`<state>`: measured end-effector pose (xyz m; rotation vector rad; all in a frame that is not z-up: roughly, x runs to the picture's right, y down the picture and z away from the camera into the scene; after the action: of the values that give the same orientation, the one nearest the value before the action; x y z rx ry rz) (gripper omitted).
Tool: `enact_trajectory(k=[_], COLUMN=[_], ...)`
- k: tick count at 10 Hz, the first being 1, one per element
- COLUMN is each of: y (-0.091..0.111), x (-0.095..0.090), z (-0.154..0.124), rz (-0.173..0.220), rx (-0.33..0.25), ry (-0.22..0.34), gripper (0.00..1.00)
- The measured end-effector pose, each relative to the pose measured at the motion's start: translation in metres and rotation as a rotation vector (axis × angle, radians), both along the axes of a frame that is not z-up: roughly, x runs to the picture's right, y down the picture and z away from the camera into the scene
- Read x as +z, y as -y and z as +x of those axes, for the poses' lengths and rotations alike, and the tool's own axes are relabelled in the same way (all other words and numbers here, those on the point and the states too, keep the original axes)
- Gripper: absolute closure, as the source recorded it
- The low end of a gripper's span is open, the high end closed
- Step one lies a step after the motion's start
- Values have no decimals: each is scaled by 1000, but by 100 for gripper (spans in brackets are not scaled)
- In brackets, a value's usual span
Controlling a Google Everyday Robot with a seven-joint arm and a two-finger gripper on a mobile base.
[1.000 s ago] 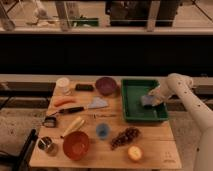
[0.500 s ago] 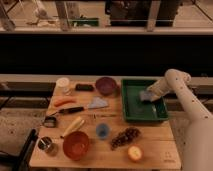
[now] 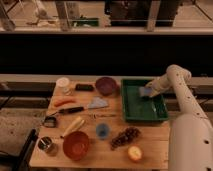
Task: Wipe tray with sponge
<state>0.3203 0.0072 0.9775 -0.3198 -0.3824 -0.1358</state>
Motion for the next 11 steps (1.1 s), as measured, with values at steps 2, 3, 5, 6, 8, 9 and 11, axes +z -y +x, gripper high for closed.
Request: enact_trajectory(k=[2, 3, 5, 6, 8, 9, 11], y=[5, 6, 8, 7, 6, 6, 7], x=[9, 12, 13, 13, 13, 13, 16], z=[-8, -13, -19, -24, -28, -29, -38], rz=[-4, -1, 29, 46, 72, 79, 98], rx=[-11, -20, -55, -83, -133, -144, -164], ry=[19, 25, 33, 28, 9, 3, 4], gripper=[100, 100, 100, 100, 100, 100, 100])
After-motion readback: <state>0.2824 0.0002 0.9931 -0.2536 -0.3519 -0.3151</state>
